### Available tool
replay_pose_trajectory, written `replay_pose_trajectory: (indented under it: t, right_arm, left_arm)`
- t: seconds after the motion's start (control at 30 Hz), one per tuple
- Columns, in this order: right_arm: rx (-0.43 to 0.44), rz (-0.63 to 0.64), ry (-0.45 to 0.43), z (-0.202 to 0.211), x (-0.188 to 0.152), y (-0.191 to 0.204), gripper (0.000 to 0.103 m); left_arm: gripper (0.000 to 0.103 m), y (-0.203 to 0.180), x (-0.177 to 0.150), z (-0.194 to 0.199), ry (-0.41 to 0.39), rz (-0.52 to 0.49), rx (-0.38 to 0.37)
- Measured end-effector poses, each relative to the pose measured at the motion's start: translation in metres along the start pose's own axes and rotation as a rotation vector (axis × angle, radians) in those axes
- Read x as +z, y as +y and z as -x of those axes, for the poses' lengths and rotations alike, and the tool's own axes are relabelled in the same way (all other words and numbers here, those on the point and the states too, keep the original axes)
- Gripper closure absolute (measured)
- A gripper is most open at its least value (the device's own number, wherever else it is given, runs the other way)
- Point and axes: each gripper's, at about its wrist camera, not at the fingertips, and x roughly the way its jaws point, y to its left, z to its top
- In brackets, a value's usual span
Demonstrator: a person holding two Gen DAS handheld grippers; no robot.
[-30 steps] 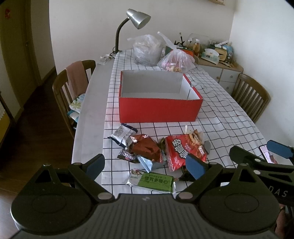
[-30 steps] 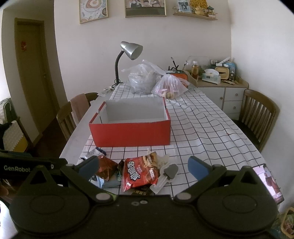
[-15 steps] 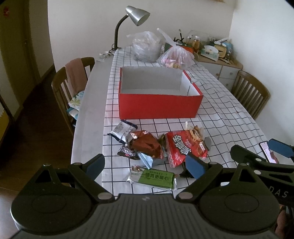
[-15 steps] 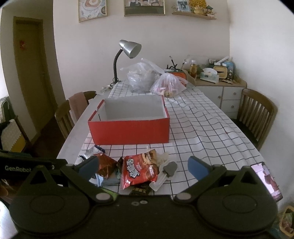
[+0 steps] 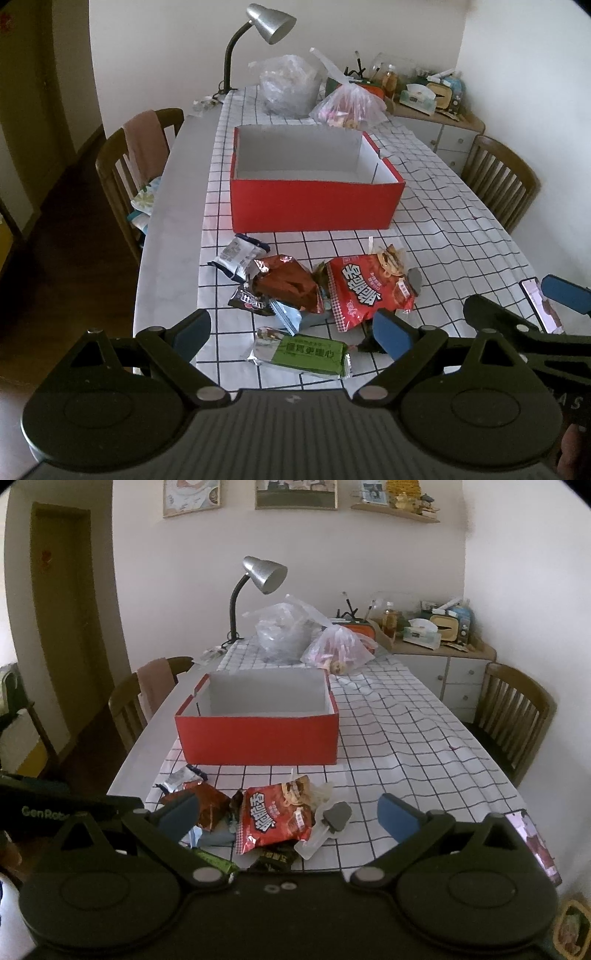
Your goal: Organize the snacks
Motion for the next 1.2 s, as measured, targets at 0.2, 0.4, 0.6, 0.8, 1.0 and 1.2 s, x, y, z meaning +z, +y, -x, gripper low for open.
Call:
replay_pose_trajectory:
  t: [0.2, 0.4, 0.6, 0.8, 1.0, 1.2]
  right_arm:
    - [0.038, 0.013, 0.018, -0.020, -0.003, -0.008, 0.000]
    - [0.079, 0.009, 0.096, -0.055, -0.010, -0.021, 0.002]
    - [0.204, 0.109, 0.213, -0.089, -0.029, -0.015, 0.008]
    - [0.245, 0.092, 0.303, -0.122, -0.042, -0.013, 0.014]
    - [0.223, -0.088, 0.382, -0.153, -0.045, -0.020, 0.021]
    - [0.216, -0.132, 0.432, -0.169, -0.051, -0.015, 0.030]
  left_arm:
    - [0.008, 0.001, 0.004, -0.023, 0.048, 0.009, 0.025]
    - [0.008, 0.013, 0.012, -0.044, 0.074, 0.072, 0.033]
    - [0.008, 0.029, 0.023, -0.076, 0.149, 0.157, 0.015]
    - [0.008, 0.029, 0.038, -0.101, 0.164, 0.132, 0.026]
    - [0.008, 0.011, 0.045, -0.135, 0.204, -0.021, 0.021]
    - [0.009, 0.006, 0.045, -0.171, 0.285, -0.093, 0.030]
